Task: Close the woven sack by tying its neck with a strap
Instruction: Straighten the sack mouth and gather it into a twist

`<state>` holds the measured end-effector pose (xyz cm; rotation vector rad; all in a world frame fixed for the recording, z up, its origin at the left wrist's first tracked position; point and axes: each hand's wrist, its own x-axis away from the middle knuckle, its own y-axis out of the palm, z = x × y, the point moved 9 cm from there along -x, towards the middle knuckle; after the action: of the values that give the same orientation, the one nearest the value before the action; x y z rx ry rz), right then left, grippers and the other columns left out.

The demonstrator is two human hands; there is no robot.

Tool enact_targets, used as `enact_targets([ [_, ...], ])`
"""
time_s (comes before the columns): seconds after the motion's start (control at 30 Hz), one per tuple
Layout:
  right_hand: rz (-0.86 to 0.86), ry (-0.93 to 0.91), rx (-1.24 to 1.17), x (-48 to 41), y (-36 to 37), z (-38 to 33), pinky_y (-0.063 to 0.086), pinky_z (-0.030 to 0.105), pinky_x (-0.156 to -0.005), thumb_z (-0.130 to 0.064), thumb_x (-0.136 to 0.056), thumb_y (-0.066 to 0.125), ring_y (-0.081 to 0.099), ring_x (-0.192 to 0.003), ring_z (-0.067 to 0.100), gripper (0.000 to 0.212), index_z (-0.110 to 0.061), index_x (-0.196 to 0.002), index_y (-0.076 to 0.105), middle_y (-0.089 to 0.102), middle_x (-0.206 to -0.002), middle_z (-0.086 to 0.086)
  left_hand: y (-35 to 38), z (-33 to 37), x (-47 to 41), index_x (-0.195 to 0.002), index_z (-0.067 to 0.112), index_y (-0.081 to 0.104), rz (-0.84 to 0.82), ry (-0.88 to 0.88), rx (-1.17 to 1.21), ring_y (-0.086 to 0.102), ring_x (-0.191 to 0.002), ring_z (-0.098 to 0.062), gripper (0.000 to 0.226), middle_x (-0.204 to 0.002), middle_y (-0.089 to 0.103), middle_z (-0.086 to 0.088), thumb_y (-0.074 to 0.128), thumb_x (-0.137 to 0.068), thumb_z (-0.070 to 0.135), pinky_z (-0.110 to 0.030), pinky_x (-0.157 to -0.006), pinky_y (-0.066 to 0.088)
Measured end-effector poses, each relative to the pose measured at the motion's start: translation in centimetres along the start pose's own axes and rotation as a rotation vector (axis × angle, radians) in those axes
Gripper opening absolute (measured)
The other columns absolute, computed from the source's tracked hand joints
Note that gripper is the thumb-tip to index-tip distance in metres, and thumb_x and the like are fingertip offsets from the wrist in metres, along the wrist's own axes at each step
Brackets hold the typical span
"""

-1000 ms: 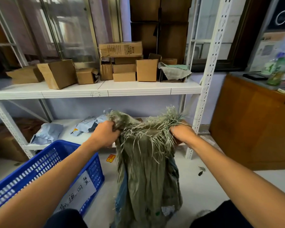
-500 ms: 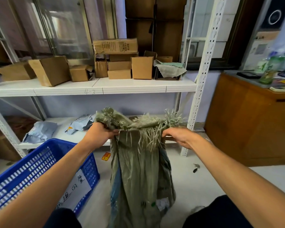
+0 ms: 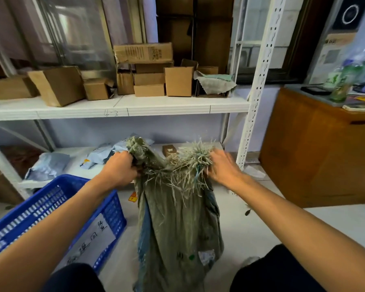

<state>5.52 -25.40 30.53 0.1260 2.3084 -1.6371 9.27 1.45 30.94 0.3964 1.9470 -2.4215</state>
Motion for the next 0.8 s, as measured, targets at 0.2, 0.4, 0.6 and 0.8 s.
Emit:
enact_targets([
  [0.2, -0.055, -0.127, 0.201, -0.3, 1.0, -1.4, 0.053, 0.044, -0.078, -0.005, -0.094, 0.056, 0.065, -0.092, 0.036, 0.057, -0.006, -0.148, 0.037, 0.066, -0.102, 0.017, -1.0, 2.2, 0.7, -0.089, 0.001, 0.074, 0.149, 0.214, -0.193, 0.067, -0.087, -0.041, 0.024, -0.098, 0.071, -0.021, 0.064, -0.085, 0.023, -0.039, -0.069, 0.05],
  [0.4, -0.196, 0.128, 0.062, -0.4, 1.5, 0.1, 0.051, 0.037, -0.073, -0.026, -0.093, 0.056, 0.067, -0.093, 0.037, 0.024, -0.01, -0.108, 0.066, 0.069, -0.101, 0.019, -0.3, 5.3, 3.5, -0.066, 0.008, 0.064, 0.129, 0.501, -0.157, 0.063, -0.053, -0.03, 0.019, -0.065, 0.066, -0.011, 0.084, -0.067, 0.009, -0.026, -0.049, 0.042],
  [0.6, -0.233, 0.524, -0.798, 0.4, 3.7, 1.2, 0.062, 0.055, -0.064, -0.008, -0.09, 0.048, 0.073, -0.063, 0.042, 0.021, 0.005, -0.093, 0.065, 0.073, -0.074, 0.026, 0.0, 5.2, 2.5, -0.071, 0.016, 0.039, 0.158, 0.326, -0.117, 0.056, -0.062, -0.033, 0.027, -0.074, 0.063, -0.016, 0.058, -0.09, 0.016, -0.033, -0.057, 0.033],
  [0.8, -0.547, 0.458, -0.935, 0.9, 5.1, -2.1, 0.055, 0.03, -0.087, -0.011, -0.098, 0.05, 0.071, -0.098, 0.027, 0.015, -0.009, -0.096, 0.065, 0.076, -0.106, 0.015, -0.5, 1.3, 0.8, -0.079, 0.004, 0.058, 0.105, -0.172, 0.324, 0.068, -0.083, -0.036, 0.016, -0.078, 0.07, -0.018, 0.057, -0.09, 0.016, -0.033, -0.065, 0.046],
])
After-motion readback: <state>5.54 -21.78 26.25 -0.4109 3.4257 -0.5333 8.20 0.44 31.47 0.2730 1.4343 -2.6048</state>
